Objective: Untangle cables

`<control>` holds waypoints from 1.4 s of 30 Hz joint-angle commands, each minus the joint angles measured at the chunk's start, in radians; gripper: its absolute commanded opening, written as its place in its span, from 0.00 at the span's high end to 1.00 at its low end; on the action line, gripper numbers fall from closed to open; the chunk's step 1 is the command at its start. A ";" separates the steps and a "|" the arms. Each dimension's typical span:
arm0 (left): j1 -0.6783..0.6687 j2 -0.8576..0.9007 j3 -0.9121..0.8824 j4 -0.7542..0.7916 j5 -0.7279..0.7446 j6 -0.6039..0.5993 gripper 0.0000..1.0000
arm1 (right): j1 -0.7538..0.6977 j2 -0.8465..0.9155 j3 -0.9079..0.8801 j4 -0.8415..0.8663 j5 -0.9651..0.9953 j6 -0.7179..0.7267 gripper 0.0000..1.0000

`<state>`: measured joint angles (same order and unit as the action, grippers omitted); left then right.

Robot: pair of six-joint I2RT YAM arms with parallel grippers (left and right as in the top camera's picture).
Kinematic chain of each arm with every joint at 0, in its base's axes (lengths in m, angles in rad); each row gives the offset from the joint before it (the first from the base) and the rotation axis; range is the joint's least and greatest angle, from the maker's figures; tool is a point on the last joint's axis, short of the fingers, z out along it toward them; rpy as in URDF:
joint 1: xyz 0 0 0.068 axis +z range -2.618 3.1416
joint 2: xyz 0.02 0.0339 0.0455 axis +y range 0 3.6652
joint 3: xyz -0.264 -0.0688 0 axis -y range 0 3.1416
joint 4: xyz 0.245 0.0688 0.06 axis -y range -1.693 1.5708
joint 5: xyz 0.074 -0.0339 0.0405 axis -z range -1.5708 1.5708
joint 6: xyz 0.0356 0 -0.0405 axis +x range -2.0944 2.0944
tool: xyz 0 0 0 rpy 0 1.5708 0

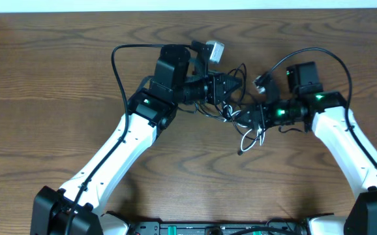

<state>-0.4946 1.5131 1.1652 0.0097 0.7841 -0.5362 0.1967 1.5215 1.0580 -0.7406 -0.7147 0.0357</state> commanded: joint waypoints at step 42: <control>0.000 -0.005 0.007 -0.021 0.035 -0.007 0.92 | 0.080 0.008 -0.046 0.129 0.292 0.514 0.56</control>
<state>-0.4946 1.5131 1.1652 -0.0185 0.8066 -0.5636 0.2729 1.5215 1.0237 -0.5850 -0.4648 0.4316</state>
